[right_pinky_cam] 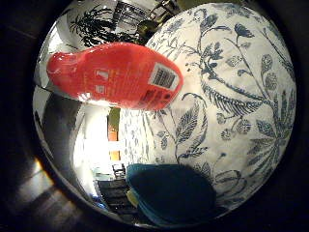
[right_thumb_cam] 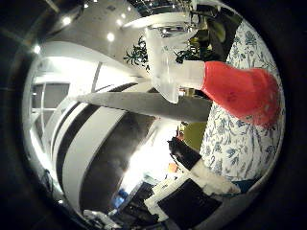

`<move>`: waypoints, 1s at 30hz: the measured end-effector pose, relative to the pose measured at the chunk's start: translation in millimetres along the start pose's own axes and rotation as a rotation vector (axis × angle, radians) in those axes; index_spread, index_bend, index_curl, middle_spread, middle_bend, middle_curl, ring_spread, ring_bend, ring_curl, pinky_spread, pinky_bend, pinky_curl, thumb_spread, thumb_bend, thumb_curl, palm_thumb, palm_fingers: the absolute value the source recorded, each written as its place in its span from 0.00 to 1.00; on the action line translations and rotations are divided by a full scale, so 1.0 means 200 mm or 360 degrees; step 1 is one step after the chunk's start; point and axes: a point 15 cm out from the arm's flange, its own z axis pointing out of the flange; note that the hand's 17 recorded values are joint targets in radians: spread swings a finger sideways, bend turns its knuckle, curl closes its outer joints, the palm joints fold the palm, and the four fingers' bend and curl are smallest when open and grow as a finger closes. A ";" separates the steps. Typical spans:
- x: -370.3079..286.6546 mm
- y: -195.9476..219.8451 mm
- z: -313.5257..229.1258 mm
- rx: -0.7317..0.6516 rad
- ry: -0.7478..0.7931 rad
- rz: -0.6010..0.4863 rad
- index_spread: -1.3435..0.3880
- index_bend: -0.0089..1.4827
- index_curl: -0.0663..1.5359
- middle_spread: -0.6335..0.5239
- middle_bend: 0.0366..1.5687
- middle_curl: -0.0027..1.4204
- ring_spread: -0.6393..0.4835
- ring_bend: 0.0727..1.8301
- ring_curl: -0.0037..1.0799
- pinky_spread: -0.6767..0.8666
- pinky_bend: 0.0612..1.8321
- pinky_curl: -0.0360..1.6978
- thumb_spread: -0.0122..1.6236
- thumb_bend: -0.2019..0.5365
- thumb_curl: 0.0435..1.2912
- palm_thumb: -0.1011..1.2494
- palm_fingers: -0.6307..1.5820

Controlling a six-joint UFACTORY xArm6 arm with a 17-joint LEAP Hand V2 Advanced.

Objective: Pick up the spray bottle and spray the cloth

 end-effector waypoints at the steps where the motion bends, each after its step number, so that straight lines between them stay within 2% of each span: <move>1: 0.01 0.00 0.01 -0.0004 0.0001 0.0005 0.74 0.11 0.21 0.75 0.14 0.24 0.78 0.14 0.26 0.67 0.13 0.21 0.62 0.24 0.24 0.59 0.31; 23: 0.01 -0.07 0.27 -0.0093 0.0026 0.0042 0.75 0.11 0.22 0.75 0.12 0.24 0.78 0.12 0.27 0.67 0.11 0.21 0.62 0.24 0.24 0.57 0.33; 30: -0.07 0.01 0.45 -0.0211 -0.0002 0.0061 0.74 0.12 0.23 0.73 0.16 0.26 0.77 0.17 0.28 0.66 0.07 0.20 0.61 0.24 0.24 0.56 0.41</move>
